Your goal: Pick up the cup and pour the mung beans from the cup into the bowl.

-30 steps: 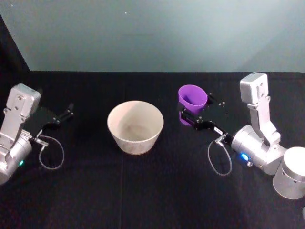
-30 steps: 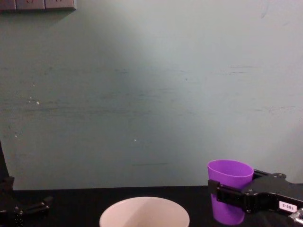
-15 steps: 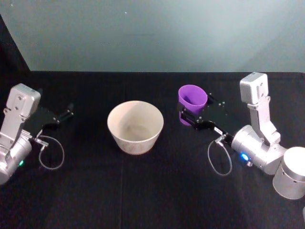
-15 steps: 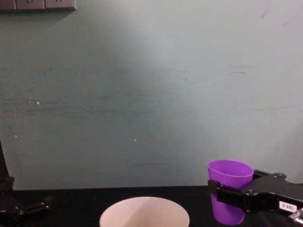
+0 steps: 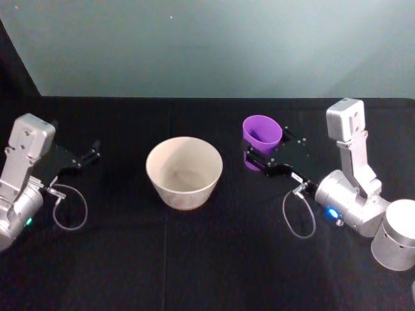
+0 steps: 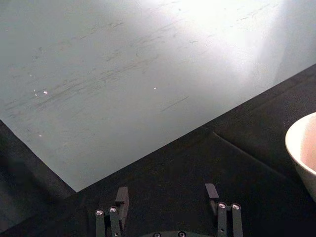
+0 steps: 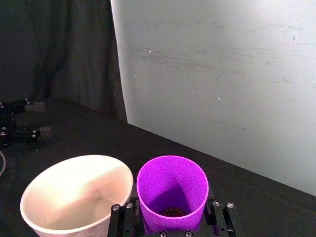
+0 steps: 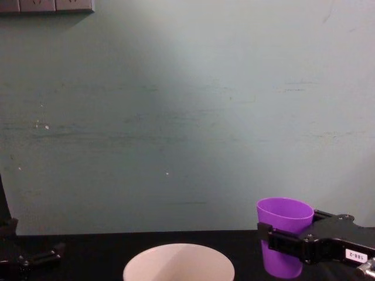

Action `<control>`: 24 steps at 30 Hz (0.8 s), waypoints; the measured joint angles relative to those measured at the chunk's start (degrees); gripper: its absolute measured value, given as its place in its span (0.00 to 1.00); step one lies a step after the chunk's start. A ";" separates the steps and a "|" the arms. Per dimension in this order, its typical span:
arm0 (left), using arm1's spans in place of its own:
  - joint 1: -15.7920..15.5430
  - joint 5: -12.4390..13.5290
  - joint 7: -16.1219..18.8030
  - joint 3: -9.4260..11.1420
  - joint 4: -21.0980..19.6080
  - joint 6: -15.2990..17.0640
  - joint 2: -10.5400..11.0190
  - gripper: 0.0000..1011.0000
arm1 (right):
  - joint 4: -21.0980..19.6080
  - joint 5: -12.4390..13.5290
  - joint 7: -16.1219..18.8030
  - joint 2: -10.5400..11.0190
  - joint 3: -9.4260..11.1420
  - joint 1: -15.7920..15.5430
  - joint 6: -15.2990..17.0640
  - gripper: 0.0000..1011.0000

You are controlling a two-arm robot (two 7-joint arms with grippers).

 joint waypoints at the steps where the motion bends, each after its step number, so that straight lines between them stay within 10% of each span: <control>1: 0.00 0.00 0.00 0.00 0.00 0.00 0.00 0.99 | 0.00 0.00 0.00 0.00 0.00 0.00 0.00 0.72; 24: 0.00 0.00 0.00 0.00 0.00 0.00 0.00 0.99 | 0.00 0.00 0.00 0.00 0.00 0.00 0.00 0.72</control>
